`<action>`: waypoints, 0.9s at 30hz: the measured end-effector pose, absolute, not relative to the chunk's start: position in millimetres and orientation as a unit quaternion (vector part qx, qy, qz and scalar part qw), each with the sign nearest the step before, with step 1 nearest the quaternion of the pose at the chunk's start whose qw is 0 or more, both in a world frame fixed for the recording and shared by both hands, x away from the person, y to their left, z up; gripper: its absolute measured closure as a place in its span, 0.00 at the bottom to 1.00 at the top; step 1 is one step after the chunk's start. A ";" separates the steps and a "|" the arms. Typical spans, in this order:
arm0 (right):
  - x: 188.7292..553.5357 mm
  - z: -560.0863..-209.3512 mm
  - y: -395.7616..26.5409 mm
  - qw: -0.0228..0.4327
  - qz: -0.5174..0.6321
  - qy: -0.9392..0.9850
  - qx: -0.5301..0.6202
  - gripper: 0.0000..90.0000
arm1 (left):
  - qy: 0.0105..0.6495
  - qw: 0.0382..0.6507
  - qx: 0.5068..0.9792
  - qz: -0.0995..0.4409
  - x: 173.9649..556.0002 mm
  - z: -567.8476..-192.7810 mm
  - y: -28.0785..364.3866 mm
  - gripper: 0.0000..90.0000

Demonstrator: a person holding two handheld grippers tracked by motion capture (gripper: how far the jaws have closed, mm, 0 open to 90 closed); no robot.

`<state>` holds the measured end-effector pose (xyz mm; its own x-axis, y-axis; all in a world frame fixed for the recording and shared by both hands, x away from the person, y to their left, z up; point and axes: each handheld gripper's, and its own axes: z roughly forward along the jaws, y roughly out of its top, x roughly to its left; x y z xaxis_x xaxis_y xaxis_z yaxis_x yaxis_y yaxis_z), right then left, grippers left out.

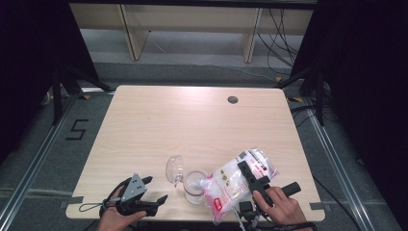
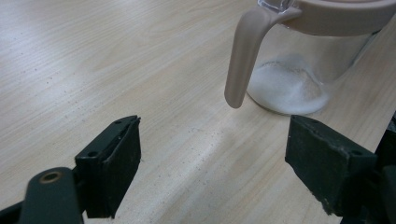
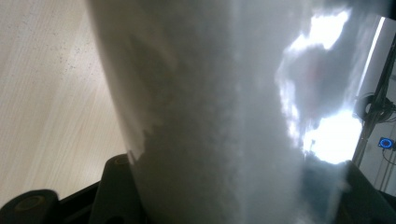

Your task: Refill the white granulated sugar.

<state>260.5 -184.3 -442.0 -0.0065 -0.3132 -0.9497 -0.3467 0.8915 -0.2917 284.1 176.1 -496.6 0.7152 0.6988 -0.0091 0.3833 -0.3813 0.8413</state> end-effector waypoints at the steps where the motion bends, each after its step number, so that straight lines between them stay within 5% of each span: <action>1: 260.6 -442.5 -184.9 0.667 0.017 0.708 -0.232 0.54 | 0.333 0.442 0.813 0.179 284.3 -496.4 176.5 0.20; 27: 261.2 -444.7 -186.9 0.660 0.026 0.717 -0.224 0.55 | 0.335 0.447 0.810 0.179 283.9 -496.5 175.9 0.20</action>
<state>261.2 -186.9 -444.7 -0.0283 -0.2856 -0.9579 -0.3555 0.8985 -0.2574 283.9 175.9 -496.5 0.7113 0.7028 -0.0090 0.3818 -0.3756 0.8445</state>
